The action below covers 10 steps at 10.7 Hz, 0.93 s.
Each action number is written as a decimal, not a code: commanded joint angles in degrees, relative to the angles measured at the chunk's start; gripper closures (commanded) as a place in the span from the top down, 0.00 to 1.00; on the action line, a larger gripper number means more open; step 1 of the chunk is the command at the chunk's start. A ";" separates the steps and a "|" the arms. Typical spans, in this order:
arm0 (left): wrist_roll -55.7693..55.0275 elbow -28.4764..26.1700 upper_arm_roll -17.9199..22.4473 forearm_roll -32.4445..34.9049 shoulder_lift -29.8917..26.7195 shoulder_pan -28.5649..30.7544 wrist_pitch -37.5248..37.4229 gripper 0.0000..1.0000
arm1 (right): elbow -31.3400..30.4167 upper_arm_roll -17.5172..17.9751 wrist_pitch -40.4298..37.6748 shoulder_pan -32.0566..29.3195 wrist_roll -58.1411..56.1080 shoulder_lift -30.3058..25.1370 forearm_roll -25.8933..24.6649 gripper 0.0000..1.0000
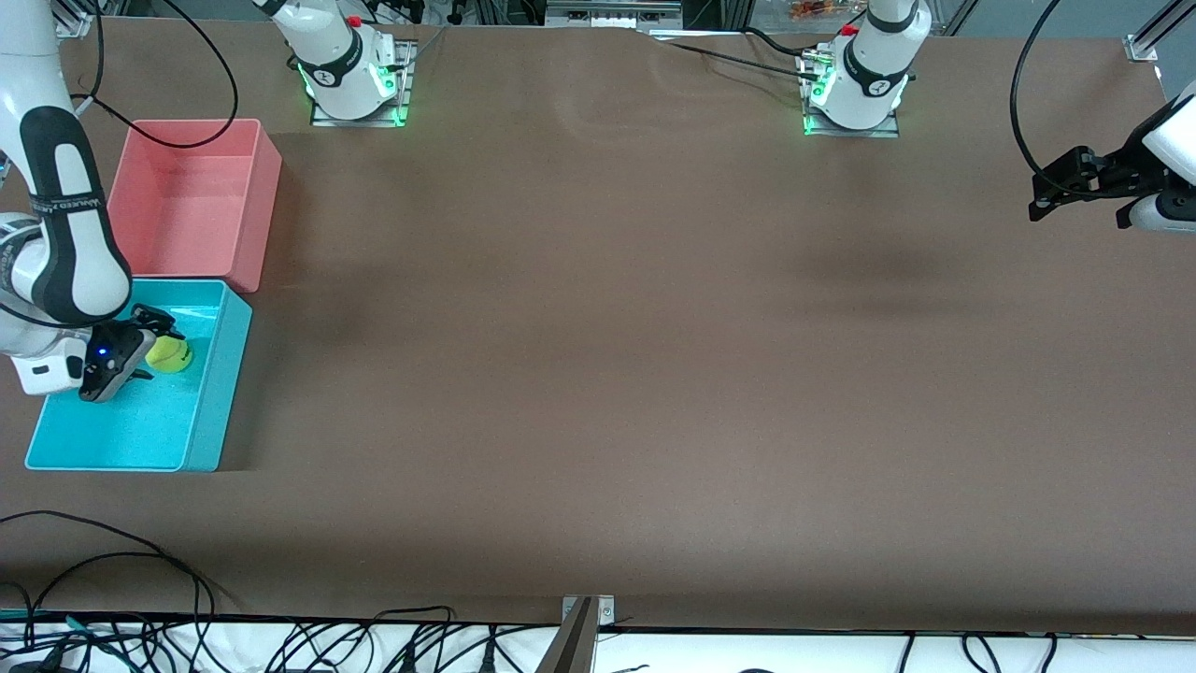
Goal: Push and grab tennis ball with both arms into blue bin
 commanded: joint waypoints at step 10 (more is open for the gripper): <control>-0.31 1.84 -0.04 0.69 1.00 -0.27 -0.61 1.00 | -6.68 12.63 -17.54 -0.45 28.11 -30.78 0.80 1.00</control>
